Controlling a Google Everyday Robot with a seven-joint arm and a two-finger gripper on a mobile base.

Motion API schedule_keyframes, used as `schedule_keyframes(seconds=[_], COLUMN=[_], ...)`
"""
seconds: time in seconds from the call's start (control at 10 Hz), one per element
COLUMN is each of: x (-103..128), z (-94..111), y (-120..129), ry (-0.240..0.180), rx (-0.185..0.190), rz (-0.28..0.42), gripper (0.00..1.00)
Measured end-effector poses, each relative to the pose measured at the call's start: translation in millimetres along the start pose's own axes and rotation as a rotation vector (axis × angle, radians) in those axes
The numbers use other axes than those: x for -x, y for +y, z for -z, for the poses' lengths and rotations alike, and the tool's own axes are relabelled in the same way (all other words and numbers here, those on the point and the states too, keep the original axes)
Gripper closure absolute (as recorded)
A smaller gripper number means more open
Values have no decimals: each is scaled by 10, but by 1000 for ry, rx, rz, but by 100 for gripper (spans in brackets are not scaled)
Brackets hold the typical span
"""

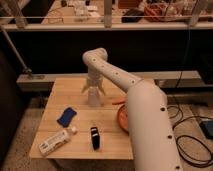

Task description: Place the ceramic cup over the eraser

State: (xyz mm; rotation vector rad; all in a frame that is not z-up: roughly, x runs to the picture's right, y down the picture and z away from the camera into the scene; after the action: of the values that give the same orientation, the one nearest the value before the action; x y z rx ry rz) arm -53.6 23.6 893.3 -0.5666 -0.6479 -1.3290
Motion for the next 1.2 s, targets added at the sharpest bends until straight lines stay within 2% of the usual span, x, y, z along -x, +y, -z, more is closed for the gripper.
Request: schedule_keyframes(seconds=[0.5, 0.6, 1.2], x=[10, 14, 60], z=[-110, -114, -86], y=[-36, -23, -48], ry=[-17, -23, -37], rx=[31, 32, 28], rz=[0, -4, -8], gripper=[20, 24, 82])
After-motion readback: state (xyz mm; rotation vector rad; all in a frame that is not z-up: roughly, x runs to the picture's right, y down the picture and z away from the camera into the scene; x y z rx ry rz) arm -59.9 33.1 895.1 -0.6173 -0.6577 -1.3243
